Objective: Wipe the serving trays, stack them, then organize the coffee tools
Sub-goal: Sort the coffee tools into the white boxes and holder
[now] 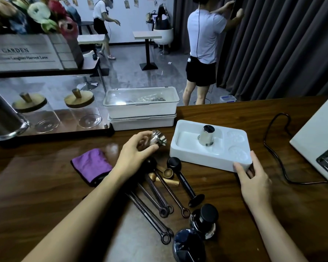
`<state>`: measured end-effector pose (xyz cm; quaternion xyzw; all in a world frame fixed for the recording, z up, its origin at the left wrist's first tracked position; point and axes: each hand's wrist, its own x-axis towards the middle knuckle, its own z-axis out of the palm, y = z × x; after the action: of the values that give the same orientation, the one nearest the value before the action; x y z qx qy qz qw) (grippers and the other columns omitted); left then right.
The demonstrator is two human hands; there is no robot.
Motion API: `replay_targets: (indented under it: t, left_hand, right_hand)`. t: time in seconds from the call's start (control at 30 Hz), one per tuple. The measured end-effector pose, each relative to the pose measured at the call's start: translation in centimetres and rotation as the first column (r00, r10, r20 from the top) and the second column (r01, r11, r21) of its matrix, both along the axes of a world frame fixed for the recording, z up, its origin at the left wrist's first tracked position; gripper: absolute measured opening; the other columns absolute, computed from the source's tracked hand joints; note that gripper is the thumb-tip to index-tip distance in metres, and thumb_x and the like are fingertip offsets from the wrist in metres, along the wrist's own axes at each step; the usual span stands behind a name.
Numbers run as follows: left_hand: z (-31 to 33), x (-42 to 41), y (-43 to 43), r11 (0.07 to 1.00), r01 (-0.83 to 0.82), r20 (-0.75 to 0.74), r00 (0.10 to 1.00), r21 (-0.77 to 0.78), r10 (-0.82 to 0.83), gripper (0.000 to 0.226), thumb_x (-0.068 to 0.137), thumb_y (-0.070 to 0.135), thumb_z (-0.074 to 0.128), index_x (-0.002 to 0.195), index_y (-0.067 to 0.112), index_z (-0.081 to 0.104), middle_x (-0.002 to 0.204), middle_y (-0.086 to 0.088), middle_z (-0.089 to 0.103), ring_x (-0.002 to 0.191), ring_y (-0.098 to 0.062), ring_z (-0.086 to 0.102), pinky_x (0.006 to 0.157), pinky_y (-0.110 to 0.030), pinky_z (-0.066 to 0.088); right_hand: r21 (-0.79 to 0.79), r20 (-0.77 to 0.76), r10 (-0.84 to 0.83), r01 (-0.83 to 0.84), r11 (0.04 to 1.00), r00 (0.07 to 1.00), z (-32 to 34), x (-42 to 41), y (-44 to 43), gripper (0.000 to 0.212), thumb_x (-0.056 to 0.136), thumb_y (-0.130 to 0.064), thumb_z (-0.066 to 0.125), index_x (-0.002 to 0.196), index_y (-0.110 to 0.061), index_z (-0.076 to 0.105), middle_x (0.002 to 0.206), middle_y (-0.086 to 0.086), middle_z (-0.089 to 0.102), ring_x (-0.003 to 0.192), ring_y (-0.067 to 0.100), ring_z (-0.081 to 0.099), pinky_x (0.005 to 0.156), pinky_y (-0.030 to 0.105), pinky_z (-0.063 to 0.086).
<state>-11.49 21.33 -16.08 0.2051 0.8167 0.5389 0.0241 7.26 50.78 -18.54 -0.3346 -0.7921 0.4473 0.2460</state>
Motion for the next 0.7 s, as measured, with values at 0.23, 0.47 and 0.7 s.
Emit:
replay_targets:
  t: [0.23, 0.47, 0.7]
  left_hand:
    - [1.6, -0.2, 1.6, 0.995, -0.015, 0.015, 1.000, 0.094, 0.014, 0.053, 0.077, 0.033, 0.087, 0.124, 0.039, 0.063, 0.116, 0.009, 0.064, 0.102, -0.010, 0.067, 0.091, -0.026, 0.054]
    - [2.9, 0.5, 7.0, 0.992, 0.025, -0.033, 0.999, 0.127, -0.021, 0.047, 0.072, 0.041, 0.083, 0.115, 0.039, 0.066, 0.108, 0.011, 0.071, 0.102, -0.010, 0.066, 0.095, -0.037, 0.054]
    - [3.4, 1.9, 12.8, 0.988, 0.144, -0.161, 0.975, -0.049, -0.150, 0.045, 0.086, 0.025, 0.079, 0.127, 0.037, 0.064, 0.114, 0.019, 0.065, 0.108, -0.001, 0.055, 0.092, -0.020, 0.042]
  right_hand:
    - [0.021, 0.010, -0.003, 0.003, 1.000, 1.000, 0.0, -0.1, 0.0, 0.072, 0.094, -0.042, 0.065, 0.156, -0.027, 0.033, 0.152, 0.009, 0.048, 0.133, 0.028, 0.053, 0.104, 0.052, 0.050]
    - [0.019, 0.008, -0.004, 0.004, 1.000, 1.000, -0.2, -0.1, 0.0, 0.072, 0.093, -0.044, 0.065, 0.156, -0.027, 0.033, 0.152, 0.007, 0.048, 0.133, 0.027, 0.053, 0.104, 0.052, 0.050]
    - [0.024, 0.021, -0.009, 0.009, 1.000, 1.000, -0.4, -0.1, 0.2, 0.074, 0.092, -0.049, 0.063, 0.156, -0.032, 0.031, 0.152, 0.005, 0.049, 0.134, 0.025, 0.052, 0.104, 0.053, 0.050]
